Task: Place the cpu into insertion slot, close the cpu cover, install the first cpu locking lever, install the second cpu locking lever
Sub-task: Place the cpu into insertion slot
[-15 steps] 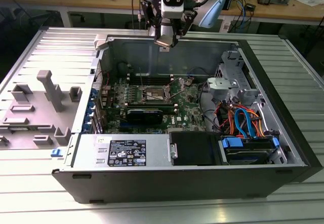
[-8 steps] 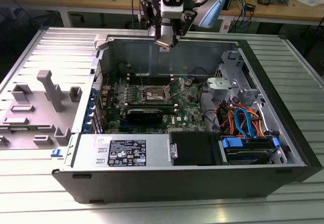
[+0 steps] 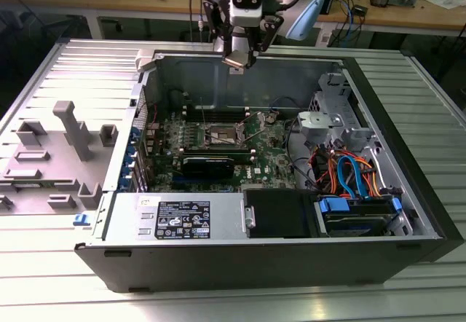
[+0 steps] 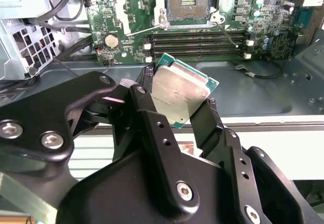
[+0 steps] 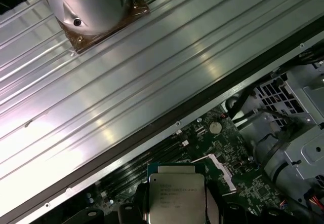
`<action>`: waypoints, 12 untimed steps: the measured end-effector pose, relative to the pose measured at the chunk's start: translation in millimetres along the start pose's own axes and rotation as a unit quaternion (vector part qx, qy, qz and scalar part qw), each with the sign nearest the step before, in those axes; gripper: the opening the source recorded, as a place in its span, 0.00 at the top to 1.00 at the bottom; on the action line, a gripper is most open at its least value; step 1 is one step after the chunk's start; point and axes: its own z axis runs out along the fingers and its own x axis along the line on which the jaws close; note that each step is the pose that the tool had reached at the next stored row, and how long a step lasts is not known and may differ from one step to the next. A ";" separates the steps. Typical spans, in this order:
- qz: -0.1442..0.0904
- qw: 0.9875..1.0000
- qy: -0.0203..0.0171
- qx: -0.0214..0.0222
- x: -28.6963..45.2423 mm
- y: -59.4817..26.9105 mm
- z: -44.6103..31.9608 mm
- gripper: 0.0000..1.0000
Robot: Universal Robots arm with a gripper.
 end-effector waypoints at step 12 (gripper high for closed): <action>0.021 1.000 -0.002 0.000 0.0 0.0 0.5 0.45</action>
